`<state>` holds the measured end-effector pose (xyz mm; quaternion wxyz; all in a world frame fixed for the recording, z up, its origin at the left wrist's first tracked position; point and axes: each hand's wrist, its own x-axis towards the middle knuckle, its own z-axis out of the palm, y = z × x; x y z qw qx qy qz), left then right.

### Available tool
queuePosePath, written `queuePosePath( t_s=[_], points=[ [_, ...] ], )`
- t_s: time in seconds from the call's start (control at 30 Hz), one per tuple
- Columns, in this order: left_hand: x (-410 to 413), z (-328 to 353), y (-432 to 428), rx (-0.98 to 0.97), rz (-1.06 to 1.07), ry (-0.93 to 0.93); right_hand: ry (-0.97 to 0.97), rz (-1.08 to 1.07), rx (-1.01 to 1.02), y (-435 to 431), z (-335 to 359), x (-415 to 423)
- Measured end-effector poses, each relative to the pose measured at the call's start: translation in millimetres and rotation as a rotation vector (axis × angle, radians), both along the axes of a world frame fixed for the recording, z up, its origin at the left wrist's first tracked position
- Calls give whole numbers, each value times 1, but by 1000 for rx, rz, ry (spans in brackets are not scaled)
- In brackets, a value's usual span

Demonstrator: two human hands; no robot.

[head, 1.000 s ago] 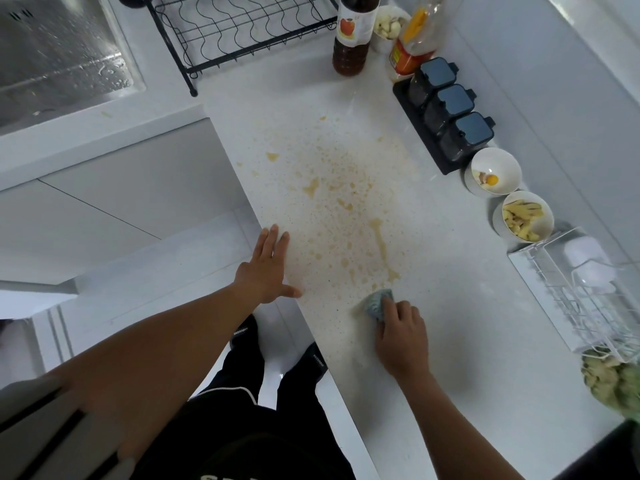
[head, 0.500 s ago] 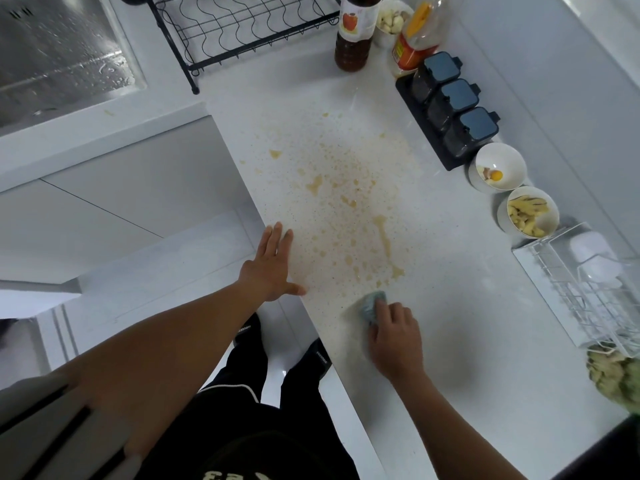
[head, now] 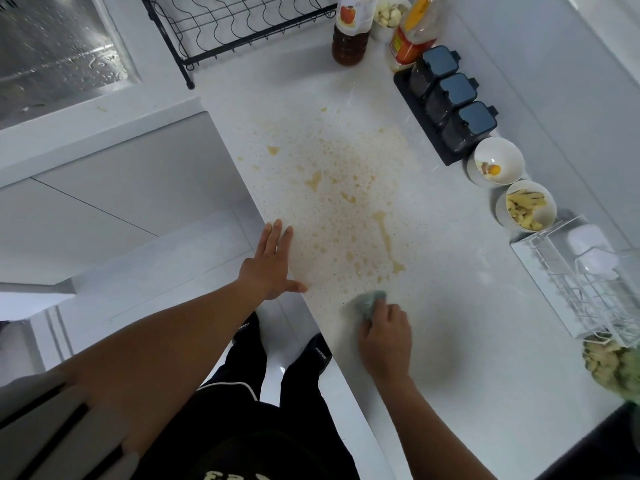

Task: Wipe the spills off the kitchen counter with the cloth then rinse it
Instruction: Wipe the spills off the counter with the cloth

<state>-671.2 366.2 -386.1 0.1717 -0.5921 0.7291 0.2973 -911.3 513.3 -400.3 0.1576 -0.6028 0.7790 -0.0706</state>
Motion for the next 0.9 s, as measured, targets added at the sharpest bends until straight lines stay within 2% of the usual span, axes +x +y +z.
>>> queuePosePath(
  t_s=[0.07, 0.1, 0.2, 0.23, 0.33, 0.37, 0.47, 0.5, 0.6, 0.63, 0.83, 0.9],
  points=[
    [0, -1, 0, -13, -7, 1, 18, 404, -30, 7, -2, 5],
    [0, -1, 1, -19, -11, 1, 1, 432, -21, 6, -1, 1],
    [1, -1, 2, -41, -18, -4, -73, -50, -2, 5, 0, 3],
    [2, -1, 2, -47, -23, -5, -44, -72, -9, 6, 0, 11],
    [3, -2, 2, -66, -48, -4, 13, 423, -46, 17, -1, 23],
    [3, -2, 3, -70, -52, -3, 1, 440, -36, 16, 1, 19],
    [6, -3, 2, -90, -65, -14, -47, -33, 6, 9, 0, 17],
    [7, -3, 4, -104, -68, -22, -20, -50, 9, 9, 1, 20],
    [11, -5, 7, -168, -100, -27, 20, 365, -19, 20, -1, 35],
    [13, -4, 5, -177, -102, -12, 10, 425, -15, 23, -1, 36],
    [37, 10, -39, -300, -59, 37, 62, 463, 7, 16, 4, 26],
    [42, 19, -66, -334, -42, 20, 34, 289, 27, 10, 8, 16]
  ],
)
